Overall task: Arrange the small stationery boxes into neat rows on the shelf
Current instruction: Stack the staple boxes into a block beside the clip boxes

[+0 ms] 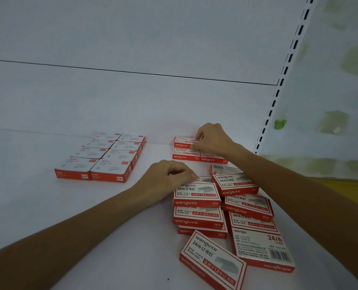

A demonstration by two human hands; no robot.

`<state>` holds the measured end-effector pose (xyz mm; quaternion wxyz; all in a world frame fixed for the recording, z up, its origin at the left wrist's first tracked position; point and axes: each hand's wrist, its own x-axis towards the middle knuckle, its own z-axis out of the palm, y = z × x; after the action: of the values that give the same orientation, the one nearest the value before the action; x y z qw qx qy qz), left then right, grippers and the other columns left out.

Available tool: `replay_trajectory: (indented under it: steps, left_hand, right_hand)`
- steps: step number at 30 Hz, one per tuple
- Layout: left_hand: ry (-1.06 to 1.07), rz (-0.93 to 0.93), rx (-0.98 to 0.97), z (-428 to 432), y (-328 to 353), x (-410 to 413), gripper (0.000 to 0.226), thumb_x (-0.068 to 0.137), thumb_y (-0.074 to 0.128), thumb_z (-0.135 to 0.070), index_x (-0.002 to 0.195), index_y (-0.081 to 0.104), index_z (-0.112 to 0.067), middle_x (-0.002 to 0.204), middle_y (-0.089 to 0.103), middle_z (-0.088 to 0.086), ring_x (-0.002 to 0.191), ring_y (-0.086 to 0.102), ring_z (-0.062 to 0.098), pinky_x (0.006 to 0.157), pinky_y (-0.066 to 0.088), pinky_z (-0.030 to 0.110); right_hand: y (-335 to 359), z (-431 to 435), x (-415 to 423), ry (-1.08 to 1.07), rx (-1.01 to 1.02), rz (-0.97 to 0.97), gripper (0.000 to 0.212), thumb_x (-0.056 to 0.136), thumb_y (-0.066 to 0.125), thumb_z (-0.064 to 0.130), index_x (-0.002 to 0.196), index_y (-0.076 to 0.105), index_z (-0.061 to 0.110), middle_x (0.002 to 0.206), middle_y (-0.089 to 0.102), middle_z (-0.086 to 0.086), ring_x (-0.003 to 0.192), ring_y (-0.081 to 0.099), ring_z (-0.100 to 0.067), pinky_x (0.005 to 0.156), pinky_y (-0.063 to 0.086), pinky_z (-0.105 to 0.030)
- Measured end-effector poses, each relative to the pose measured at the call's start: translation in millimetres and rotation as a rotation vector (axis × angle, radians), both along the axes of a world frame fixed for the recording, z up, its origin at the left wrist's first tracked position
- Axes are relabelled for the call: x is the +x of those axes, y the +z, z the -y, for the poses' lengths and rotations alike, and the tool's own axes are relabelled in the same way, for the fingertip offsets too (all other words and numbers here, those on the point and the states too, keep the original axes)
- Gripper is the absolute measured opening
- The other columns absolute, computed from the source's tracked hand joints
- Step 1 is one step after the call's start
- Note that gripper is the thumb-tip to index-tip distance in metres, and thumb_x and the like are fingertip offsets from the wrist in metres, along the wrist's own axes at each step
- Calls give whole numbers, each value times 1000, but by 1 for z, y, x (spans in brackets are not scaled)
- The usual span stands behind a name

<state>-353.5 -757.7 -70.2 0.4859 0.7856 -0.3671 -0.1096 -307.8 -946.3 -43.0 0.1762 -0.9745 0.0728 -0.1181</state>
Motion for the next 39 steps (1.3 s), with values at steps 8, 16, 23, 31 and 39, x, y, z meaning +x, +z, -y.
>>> replay_trajectory:
  steps: [8, 16, 23, 31, 39]
  left_hand:
    - [-5, 3, 5, 0, -1, 0, 16, 89, 52, -25, 96, 66, -20, 90, 64, -12, 82, 63, 7, 64, 47, 8]
    - [-7, -12, -12, -1, -1, -1, 13, 87, 54, -28, 89, 66, -24, 84, 64, -16, 77, 64, 3, 60, 46, 5]
    - [51, 69, -40, -2, 4, -4, 11, 87, 56, -25, 86, 67, -22, 94, 64, -12, 87, 62, 8, 74, 50, 19]
    - [-25, 148, -83, -1, 20, -20, 6, 84, 56, -34, 84, 60, -38, 91, 63, -23, 85, 61, -3, 69, 45, 9]
    - [-176, 249, 61, -2, 21, -35, 12, 82, 59, -35, 91, 59, -43, 93, 62, -26, 89, 56, -15, 65, 43, 1]
  right_hand:
    - [-5, 4, 6, -2, 1, 29, 31, 76, 72, 28, 95, 66, 5, 90, 65, -6, 66, 54, -10, 55, 42, -14]
    - [-2, 12, 4, 54, 17, -5, 35, 78, 69, 39, 99, 63, 11, 95, 61, -1, 79, 54, -12, 56, 35, -13]
    - [7, 8, -18, 37, 87, 69, 36, 90, 52, 39, 107, 64, 10, 109, 65, -6, 83, 54, -12, 68, 39, -19]
    - [16, 15, -104, 184, 106, 163, 20, 82, 56, 46, 89, 67, 30, 82, 63, 23, 77, 59, 5, 64, 41, -8]
    - [10, 38, -163, 232, 125, -49, 50, 49, 56, 75, 93, 54, 51, 98, 60, 28, 89, 55, 9, 62, 41, -7]
